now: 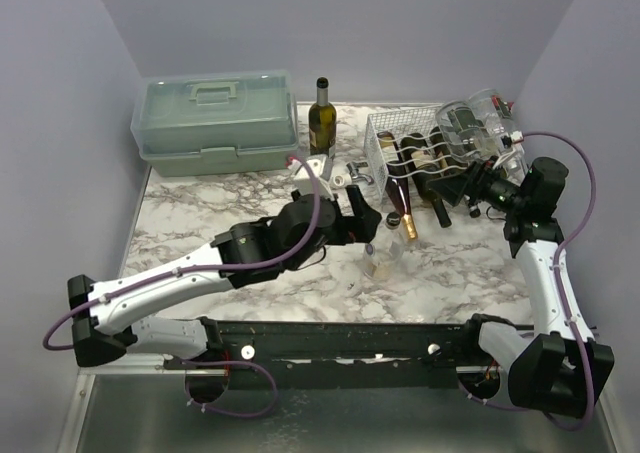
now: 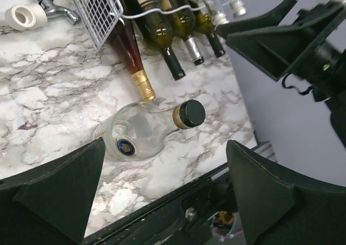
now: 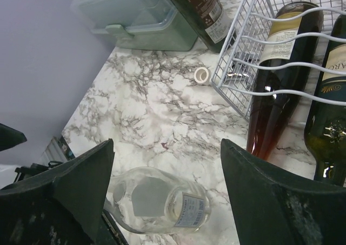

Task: Take the wine bottle off the wine rack
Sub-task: Place the wine bottle at the center of the board.

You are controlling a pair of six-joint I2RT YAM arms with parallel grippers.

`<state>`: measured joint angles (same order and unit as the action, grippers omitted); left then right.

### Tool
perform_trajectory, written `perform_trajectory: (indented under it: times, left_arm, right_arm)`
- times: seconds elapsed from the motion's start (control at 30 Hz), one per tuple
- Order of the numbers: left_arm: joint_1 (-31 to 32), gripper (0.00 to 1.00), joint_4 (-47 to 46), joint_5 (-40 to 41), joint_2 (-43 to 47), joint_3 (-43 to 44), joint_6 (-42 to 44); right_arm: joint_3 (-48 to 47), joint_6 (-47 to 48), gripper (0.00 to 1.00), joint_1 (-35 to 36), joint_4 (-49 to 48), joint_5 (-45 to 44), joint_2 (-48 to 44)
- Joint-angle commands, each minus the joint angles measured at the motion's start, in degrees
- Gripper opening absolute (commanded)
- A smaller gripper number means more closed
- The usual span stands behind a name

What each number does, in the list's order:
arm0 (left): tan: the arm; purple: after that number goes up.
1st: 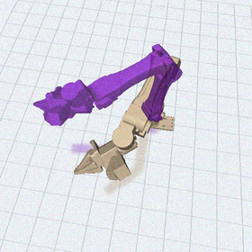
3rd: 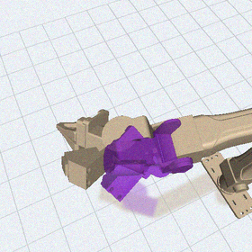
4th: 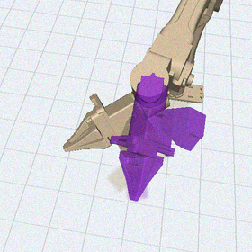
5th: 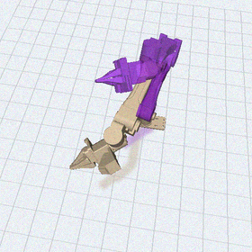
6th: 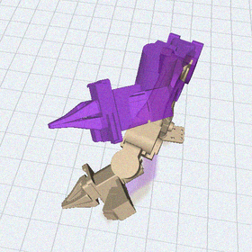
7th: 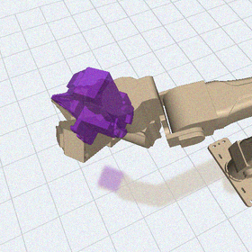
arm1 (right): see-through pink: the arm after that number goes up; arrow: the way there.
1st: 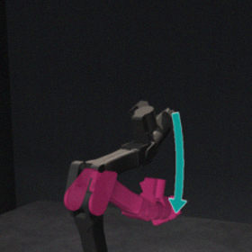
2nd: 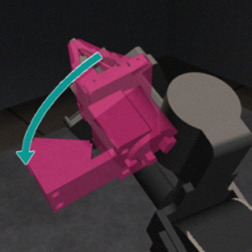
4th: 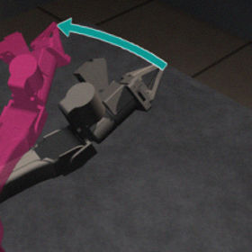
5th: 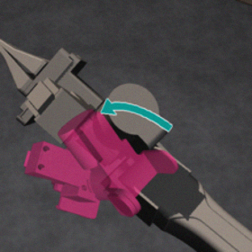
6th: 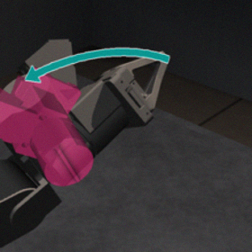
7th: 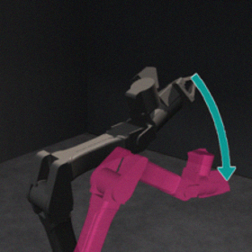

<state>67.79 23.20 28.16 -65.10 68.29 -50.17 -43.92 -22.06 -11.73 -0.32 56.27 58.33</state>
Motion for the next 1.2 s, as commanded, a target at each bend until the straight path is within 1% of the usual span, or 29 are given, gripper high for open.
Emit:
perform_trajectory:
  times: [0.0, 0.07, 0.2, 0.27, 0.33, 0.43, 0.53, 0.63, 0.73, 0.9, 1.07, 1.17]
  left_arm:
    - [2.96, 0.94, 5.89, 3.05, -6.75, 6.76, 8.62]
    - [4.49, 0.94, 8.05, 5.43, -10.37, 10.30, 11.52]
    - [6.64, 0.94, 11.70, 7.97, -16.31, 17.02, 14.02]
    - [7.68, 0.94, 11.96, 9.83, -18.78, 19.15, 16.09]
    - [8.47, 0.94, 11.96, 12.69, -21.25, 20.50, 20.02]
    - [8.52, 0.95, 11.82, 16.29, -24.68, 21.85, 24.57]
    - [8.52, 0.95, 11.82, 16.20, -27.80, 23.84, 27.69]
    - [8.52, 0.90, 11.46, 13.12, -30.11, 25.08, 30.23]
    - [8.58, 0.85, 9.61, 11.64, -31.27, 24.34, 32.68]
    - [7.73, 0.73, 4.38, 9.95, -30.78, 20.12, 33.74]
    - [6.91, 0.66, -1.90, 9.43, -29.17, 15.41, 34.09]
    - [6.39, 0.62, -3.28, 9.36, -28.94, 14.08, 33.84]
  right_arm:
    - [0.85, 0.01, 0.83, -0.44, -1.44, 0.11, -0.12]
    - [0.86, 0.09, 0.83, -0.39, -1.20, -0.07, -0.03]
    - [0.72, 0.35, 0.83, -0.47, -1.03, -0.14, -0.22]
    - [0.77, 0.45, 0.83, -0.47, -0.91, -0.30, -0.41]
    - [0.76, 0.62, 0.83, -0.44, -0.79, -0.49, -0.42]
    - [0.74, 0.84, 0.83, -0.46, -0.70, -0.58, -0.41]
    - [0.72, 0.97, 0.83, -0.42, -0.56, -0.76, -0.35]
    - [0.74, 1.24, 0.83, -0.43, -0.48, -0.95, -0.39]
    - [0.75, 1.32, 0.83, -0.45, -0.45, -1.00, -0.40]
    - [0.67, 1.50, 0.83, -0.44, -0.30, -1.13, -0.36]
    - [0.64, 1.65, 0.83, -0.45, -0.22, -1.20, -0.34]
    - [0.62, 1.85, 0.83, -0.46, -0.13, -1.28, -0.36]
